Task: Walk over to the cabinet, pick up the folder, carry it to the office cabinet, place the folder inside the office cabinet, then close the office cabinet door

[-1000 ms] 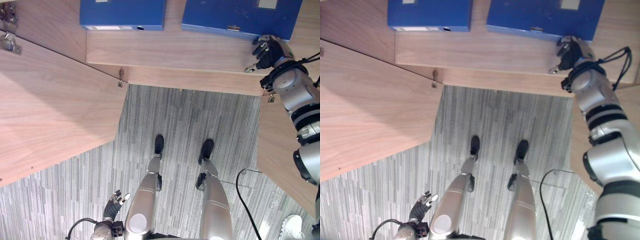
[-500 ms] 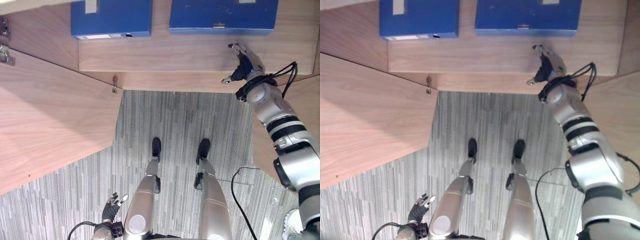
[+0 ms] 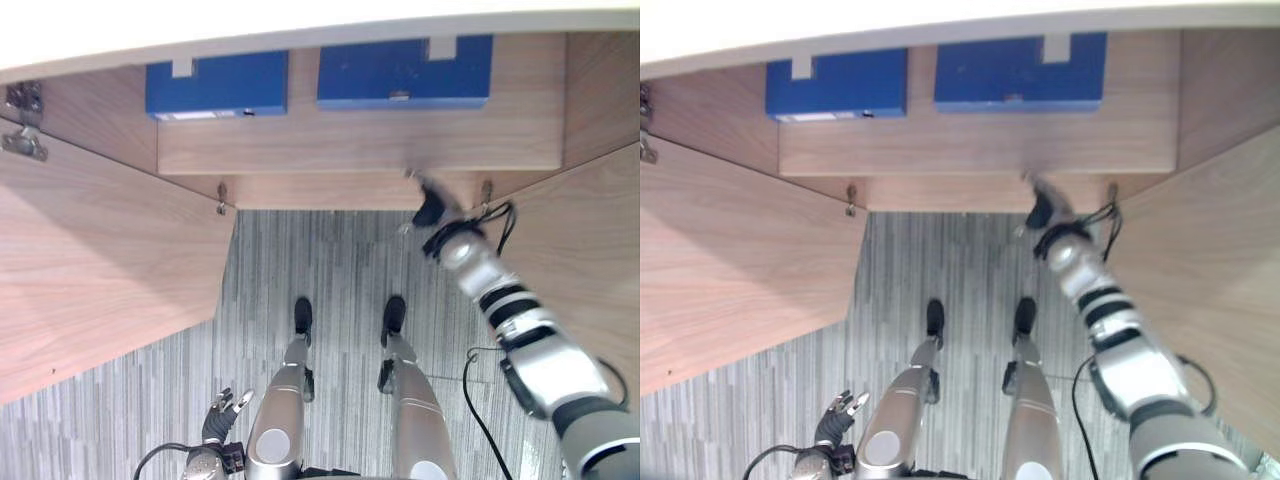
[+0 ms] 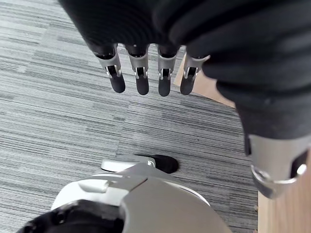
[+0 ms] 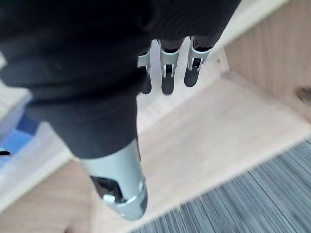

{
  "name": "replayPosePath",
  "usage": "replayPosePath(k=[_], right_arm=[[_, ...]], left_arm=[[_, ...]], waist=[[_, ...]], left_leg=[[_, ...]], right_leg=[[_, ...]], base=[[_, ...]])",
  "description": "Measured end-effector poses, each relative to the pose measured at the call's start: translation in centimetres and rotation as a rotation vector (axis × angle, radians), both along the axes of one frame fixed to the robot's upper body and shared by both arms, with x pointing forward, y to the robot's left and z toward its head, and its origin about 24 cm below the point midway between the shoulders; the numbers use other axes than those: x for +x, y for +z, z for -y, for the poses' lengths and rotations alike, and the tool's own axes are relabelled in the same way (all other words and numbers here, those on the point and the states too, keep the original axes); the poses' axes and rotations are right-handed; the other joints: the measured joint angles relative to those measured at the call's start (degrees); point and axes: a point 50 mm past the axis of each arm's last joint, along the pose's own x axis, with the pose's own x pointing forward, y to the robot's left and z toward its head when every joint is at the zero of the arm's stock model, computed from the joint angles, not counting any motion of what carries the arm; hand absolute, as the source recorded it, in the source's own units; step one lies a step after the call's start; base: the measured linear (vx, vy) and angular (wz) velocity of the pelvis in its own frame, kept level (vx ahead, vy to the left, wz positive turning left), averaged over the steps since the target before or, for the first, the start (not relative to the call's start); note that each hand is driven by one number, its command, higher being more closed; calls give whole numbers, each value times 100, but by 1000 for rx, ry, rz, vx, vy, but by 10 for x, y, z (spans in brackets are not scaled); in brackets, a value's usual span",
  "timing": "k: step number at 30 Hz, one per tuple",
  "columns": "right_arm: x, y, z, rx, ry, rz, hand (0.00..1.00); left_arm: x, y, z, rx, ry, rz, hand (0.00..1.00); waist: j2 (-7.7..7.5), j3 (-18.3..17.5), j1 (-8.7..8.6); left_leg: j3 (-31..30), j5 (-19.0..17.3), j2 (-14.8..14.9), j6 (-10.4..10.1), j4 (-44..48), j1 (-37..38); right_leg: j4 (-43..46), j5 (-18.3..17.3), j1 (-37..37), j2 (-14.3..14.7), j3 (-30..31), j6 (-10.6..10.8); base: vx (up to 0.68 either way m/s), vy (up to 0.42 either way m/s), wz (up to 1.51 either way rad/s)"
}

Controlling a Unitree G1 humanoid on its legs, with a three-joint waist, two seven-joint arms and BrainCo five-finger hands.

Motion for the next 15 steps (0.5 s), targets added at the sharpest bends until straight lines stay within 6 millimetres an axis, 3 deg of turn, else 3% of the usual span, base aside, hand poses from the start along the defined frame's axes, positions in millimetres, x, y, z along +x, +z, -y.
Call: replayPosePath(k=[2, 3, 4, 5, 7, 8, 11, 15], right_arm=[[-40, -81, -13, 67, -21, -275, 0], [-43, -85, -14, 73, -20, -289, 0], [-82, -134, -24, 170, -62, -469, 0], [-96, -149, -26, 226, -95, -525, 0], [-143, -188, -24, 449, -280, -674, 0], [-169, -204, -17, 559, -407, -726, 0], [-216, -225, 3, 861, -738, -727, 0], [-264, -240, 21, 1107, -1066, -651, 0]], left_arm=[[4, 1, -1, 18, -13, -5, 0], [4, 1, -1, 19, -14, -5, 0], [5, 1, -2, 41, -35, -11, 0], [5, 1, -2, 51, -46, -14, 0], [3, -1, -6, 78, -60, -40, 0], [0, -4, -9, 84, -51, -65, 0], [-6, -9, -16, 114, -54, -122, 0], [-12, -15, -14, 148, -107, -183, 0]], waist=[[-33, 16, 4], [-34, 15, 2], [-46, 10, -10], [-54, 4, -22], [-154, -140, -85], [-233, -321, -170], [-447, -781, -281], [-479, -1319, -443]], left_leg=[[-16, -365, 35, -32, 562, 121], [-17, -387, 39, -32, 590, 130], [-14, -632, 88, -28, 921, 311], [-9, -716, 106, -33, 1028, 388], [37, -937, 129, -8, 1228, 634], [38, -1002, 120, -14, 1219, 731], [104, -1038, 107, 29, 1001, 1123], [101, -1073, 97, 23, 803, 1538]], right_leg=[[-32, 5, 389, 32, 12, -9], [-36, 5, 417, 35, 13, -8], [-84, -3, 751, 84, 50, 2], [-102, -7, 876, 102, 72, 6], [-249, -43, 1234, 163, 157, 55], [-360, -43, 1369, 156, 161, 56], [-731, -14, 1812, 148, 162, 93], [-1078, 2, 2309, 160, 184, 116]], base=[[78, 67, -4], [54, 43, -12], [37, 25, -13], [30, 26, -19], [-8, 32, -17], [-18, 45, -7], [18, 46, -9], [58, 35, 1]])
